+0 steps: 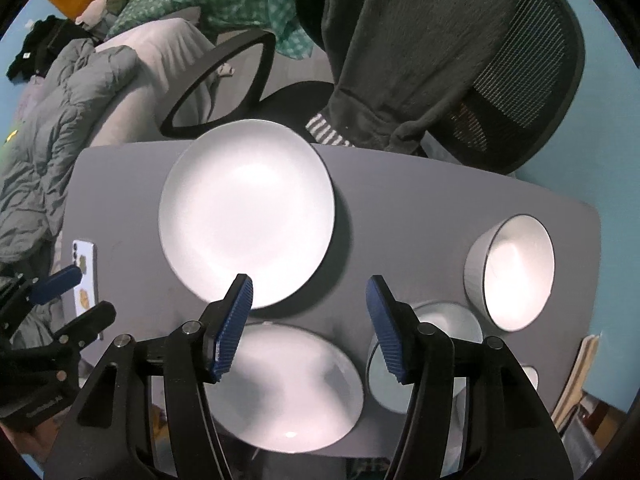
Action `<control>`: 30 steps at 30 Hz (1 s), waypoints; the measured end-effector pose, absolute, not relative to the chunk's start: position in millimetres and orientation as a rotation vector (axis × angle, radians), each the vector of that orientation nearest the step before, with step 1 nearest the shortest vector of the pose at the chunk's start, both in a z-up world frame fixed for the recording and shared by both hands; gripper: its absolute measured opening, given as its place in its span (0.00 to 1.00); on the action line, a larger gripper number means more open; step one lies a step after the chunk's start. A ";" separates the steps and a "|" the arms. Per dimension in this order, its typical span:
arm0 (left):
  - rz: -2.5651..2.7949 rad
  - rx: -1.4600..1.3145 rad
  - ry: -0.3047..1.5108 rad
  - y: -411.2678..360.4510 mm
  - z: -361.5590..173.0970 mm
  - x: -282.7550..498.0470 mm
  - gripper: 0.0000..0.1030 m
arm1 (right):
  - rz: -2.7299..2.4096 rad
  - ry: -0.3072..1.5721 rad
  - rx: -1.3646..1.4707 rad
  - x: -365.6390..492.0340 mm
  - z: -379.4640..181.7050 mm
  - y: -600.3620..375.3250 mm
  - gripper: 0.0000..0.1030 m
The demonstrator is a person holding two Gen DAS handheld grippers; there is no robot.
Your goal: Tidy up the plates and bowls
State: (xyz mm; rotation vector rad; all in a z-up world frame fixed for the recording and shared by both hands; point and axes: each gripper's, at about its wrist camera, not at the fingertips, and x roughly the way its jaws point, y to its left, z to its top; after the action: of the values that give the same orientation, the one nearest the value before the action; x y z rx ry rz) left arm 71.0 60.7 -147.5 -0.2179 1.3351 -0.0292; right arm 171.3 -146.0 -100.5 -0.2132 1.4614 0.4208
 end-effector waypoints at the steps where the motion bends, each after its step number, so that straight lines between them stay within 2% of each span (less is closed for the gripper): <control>1: -0.032 -0.215 1.332 60.7 -145.9 68.0 0.59 | 0.425 1.450 -0.217 166.7 -95.5 -145.1 0.57; 20: -0.080 -0.249 1.315 55.7 -137.1 19.3 0.59 | 0.408 1.368 -0.242 106.2 -62.7 -150.2 0.57; 30: -0.117 -0.246 1.362 40.9 -151.5 9.7 0.59 | 0.383 1.436 -0.175 76.8 -79.8 -173.1 0.57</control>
State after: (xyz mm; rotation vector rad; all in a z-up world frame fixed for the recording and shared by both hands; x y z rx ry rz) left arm 9.7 40.9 -151.5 -0.2456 1.3620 -0.1167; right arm 76.8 -173.1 -79.8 -0.1747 1.4362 0.3832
